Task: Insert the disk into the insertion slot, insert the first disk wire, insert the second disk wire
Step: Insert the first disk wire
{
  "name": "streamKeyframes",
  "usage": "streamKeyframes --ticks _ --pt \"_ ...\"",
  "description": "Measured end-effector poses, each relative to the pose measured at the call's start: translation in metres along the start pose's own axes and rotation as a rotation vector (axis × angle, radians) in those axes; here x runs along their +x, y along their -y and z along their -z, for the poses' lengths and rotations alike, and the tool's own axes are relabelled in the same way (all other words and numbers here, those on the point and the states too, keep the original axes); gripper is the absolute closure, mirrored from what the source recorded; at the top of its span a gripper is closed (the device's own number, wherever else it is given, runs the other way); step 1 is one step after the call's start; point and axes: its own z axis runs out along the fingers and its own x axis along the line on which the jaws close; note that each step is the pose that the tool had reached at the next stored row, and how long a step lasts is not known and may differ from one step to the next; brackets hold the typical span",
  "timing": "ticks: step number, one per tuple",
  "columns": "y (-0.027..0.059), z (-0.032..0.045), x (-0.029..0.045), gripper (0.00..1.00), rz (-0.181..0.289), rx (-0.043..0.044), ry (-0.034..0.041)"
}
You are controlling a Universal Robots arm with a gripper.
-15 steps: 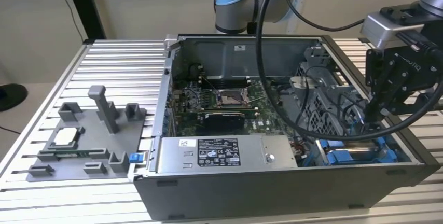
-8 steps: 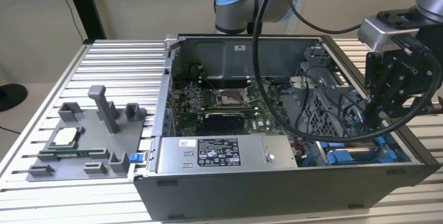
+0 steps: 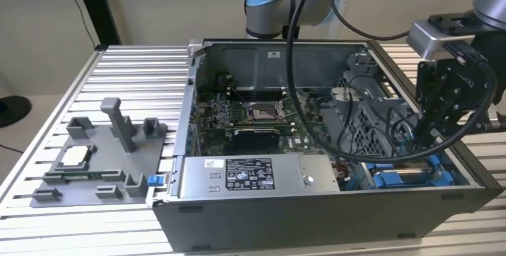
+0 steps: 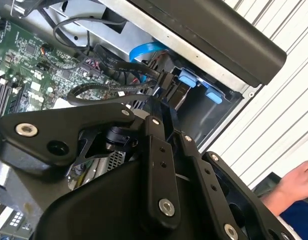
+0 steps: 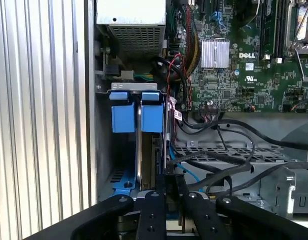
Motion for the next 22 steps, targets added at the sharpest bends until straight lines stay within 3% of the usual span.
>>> streamKeyframes --ticks 5,13,22 --pt "0.0 -0.0001 0.0 1.0 0.0 -0.0016 -0.0001" --pt "-0.0002 -0.0044 0.0 1.0 -0.001 -0.0303 -0.0007" --pt "-0.0001 -0.0048 0.0 1.0 -0.001 -0.0308 -0.0007"
